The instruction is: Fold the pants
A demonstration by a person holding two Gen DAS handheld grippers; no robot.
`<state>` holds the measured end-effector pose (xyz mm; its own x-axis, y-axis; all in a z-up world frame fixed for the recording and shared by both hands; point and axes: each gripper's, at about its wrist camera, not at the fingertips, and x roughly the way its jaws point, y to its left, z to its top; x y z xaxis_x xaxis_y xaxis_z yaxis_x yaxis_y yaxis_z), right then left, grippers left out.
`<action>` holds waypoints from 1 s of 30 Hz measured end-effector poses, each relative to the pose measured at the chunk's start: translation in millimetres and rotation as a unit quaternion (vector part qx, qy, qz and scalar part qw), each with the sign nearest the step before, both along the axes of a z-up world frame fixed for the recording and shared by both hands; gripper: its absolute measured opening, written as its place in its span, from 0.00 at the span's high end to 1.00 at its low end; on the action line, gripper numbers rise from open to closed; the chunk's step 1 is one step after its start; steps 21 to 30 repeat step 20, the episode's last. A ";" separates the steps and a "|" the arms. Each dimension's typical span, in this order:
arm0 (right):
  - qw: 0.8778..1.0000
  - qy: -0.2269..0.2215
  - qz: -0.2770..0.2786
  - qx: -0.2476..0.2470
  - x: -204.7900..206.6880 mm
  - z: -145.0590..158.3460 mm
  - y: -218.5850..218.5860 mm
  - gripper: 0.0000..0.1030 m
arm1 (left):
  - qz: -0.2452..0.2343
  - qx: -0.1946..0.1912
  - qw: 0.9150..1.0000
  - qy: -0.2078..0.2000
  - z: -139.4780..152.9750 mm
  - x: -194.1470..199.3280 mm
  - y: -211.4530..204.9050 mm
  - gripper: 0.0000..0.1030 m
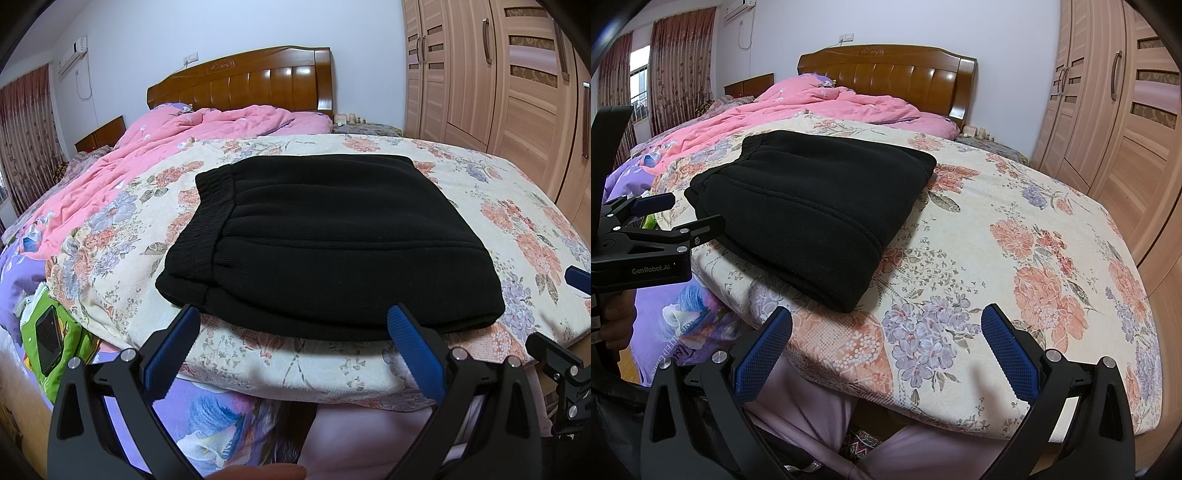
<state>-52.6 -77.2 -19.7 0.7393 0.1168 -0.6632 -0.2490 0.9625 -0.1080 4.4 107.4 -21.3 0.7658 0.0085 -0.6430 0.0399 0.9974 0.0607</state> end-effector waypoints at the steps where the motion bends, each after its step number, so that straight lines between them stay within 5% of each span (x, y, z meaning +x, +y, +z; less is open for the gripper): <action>1: 1.000 0.000 0.000 0.000 0.0 0.3 -0.2 0.04 | 0.000 0.000 1.000 0.000 0.0 0.2 -0.3 0.02; 30: 1.000 0.000 0.000 0.000 -0.3 0.4 0.2 0.04 | 0.006 -0.001 1.000 0.003 -3.8 1.4 2.2 0.02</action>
